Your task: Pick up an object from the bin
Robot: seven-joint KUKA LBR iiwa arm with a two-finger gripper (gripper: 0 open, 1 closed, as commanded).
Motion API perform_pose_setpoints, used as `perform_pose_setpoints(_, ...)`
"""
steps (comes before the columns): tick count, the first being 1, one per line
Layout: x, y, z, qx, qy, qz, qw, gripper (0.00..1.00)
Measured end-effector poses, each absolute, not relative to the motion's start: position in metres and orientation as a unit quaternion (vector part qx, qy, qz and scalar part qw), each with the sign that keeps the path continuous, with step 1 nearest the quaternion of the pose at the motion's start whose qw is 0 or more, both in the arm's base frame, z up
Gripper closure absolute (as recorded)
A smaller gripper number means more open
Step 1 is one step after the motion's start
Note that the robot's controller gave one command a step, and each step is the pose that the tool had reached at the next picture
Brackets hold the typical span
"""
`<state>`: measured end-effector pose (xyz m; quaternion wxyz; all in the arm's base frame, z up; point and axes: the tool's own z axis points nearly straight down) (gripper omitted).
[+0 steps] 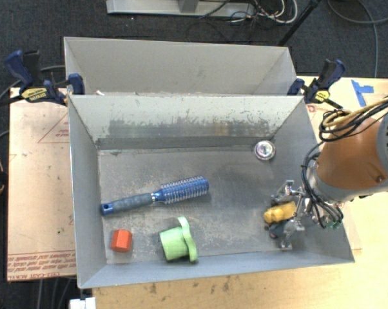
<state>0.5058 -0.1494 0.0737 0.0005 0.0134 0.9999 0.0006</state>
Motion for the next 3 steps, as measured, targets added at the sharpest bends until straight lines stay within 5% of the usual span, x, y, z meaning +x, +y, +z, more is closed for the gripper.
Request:
perform_pose_setpoints(1, 0.508, -0.150, 0.076, 0.014, 1.000, 0.000, 0.005, 1.00)
perform_pose_setpoints(2, 0.511, -0.149, 0.142, 0.013, 1.000, -0.001, 0.004, 1.00)
perform_pose_setpoints(3, 0.512, -0.149, 0.171, 0.013, 1.000, 0.000, 0.003, 1.00)
